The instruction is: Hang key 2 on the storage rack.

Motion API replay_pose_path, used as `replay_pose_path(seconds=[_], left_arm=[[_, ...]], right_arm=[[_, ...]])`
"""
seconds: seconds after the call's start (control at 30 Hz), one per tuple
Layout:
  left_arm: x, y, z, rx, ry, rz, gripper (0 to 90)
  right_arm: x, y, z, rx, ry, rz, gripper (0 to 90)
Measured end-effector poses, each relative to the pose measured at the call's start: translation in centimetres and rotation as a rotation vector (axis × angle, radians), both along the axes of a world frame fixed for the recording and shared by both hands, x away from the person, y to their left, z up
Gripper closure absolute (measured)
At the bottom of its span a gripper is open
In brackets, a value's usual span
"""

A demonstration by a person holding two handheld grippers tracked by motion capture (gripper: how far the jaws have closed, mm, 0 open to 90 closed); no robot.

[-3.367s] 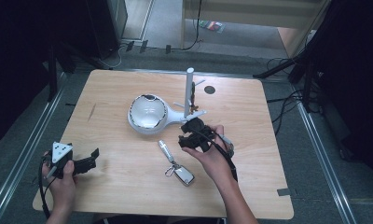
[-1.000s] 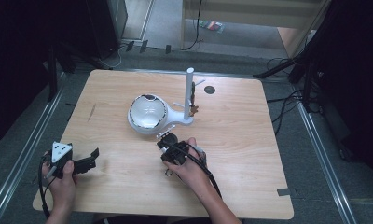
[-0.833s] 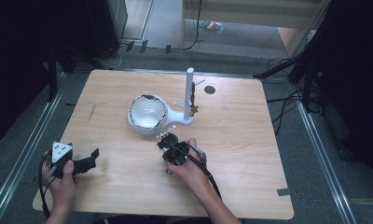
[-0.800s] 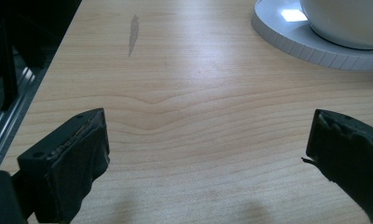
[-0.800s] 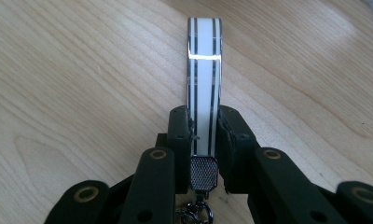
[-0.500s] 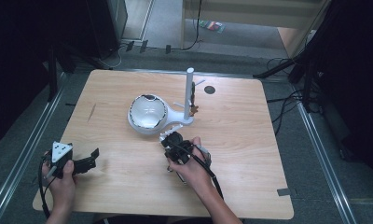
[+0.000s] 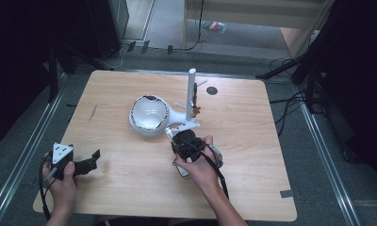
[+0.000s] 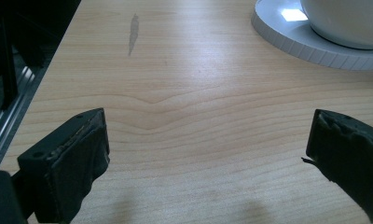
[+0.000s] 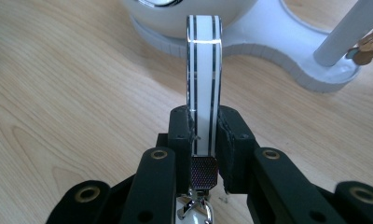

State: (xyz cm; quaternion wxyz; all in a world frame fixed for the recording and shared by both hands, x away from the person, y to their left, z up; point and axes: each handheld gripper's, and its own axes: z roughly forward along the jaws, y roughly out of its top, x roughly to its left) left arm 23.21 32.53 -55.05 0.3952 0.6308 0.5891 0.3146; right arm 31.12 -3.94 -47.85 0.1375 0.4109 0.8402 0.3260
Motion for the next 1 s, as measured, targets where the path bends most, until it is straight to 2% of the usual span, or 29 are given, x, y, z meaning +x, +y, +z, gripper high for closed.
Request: replay_pose_path(seconds=[0.5,1.0], left_arm=[[0.0,0.0,0.0,0.004,-0.001,-0.002,0.0],[0.0,0.0,0.0,0.009,-0.001,-0.003,0.0]], right_arm=[[-0.3,-1.8,2.1,0.109,-0.115,-0.029,77.7],[-0.2,-3.4,3.4,0.203,-0.202,-0.042,77.7]])
